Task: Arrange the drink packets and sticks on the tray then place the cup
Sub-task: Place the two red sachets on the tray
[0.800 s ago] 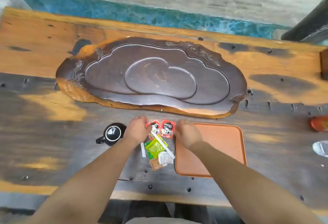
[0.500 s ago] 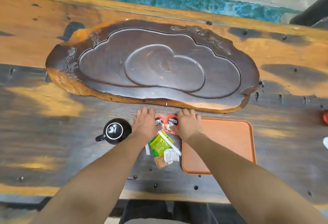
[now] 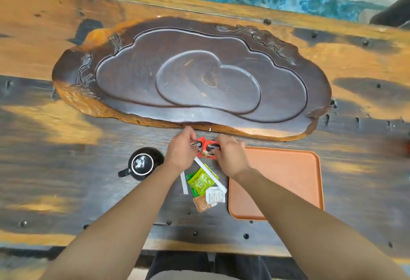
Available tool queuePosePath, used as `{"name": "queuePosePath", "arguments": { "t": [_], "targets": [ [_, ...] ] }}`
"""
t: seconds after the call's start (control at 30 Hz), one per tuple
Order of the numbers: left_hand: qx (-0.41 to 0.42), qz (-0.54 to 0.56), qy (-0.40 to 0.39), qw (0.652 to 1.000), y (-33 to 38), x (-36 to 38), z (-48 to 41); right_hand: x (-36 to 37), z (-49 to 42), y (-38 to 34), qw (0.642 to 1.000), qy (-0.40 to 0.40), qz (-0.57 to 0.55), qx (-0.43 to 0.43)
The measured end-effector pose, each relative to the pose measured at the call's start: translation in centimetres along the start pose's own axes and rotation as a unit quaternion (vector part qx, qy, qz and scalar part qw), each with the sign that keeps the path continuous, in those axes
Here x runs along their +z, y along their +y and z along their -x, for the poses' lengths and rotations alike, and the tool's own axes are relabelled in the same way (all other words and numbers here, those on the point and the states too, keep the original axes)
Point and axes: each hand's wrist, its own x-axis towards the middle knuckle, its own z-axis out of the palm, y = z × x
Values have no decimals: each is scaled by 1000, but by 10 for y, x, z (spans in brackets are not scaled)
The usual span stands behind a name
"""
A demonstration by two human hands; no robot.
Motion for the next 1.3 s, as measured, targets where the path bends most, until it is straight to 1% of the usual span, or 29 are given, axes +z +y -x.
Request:
{"name": "queuePosePath", "arguments": {
  "t": [0.07,0.13,0.2,0.23,0.3,0.43,0.47,0.53,0.63,0.7,0.77,0.87,0.93,1.03,1.13,1.3],
  "targets": [
    [10,98,20,995,-3,-8,5,-7,8,2,995,27,-96,3],
    [23,146,60,987,2,-18,14,-19,18,8,983,54,-177,15],
    [36,169,101,980,18,-25,25,-34,31,21,972,70,-221,29],
    [41,191,103,975,28,-26,31,-40,39,30,967,73,-241,38],
    [36,235,58,970,46,-15,43,-51,52,53,959,68,-265,73],
    [31,165,-62,984,57,42,49,-56,69,100,957,20,-238,163],
    [33,150,-86,984,61,55,49,-55,71,109,957,9,-228,177],
    [43,120,-109,986,69,77,48,-52,72,122,960,-6,-207,187],
    [78,17,-95,992,70,100,40,-48,70,129,970,0,-172,170],
    [121,-62,-62,989,68,106,36,-48,69,132,981,22,-123,149],
    [166,-122,-12,978,67,110,37,-47,72,136,989,48,-66,125],
    [191,-140,21,971,65,113,41,-46,84,141,995,72,-4,76],
    [222,-154,9,963,60,115,45,-42,91,145,997,55,22,42],
    [254,-208,-23,944,52,123,49,-34,95,147,999,24,40,8],
    [250,-242,-30,937,50,129,47,-29,93,147,998,14,59,6],
    [234,-255,-21,938,55,130,42,-26,85,146,998,21,56,17]
  ]
}}
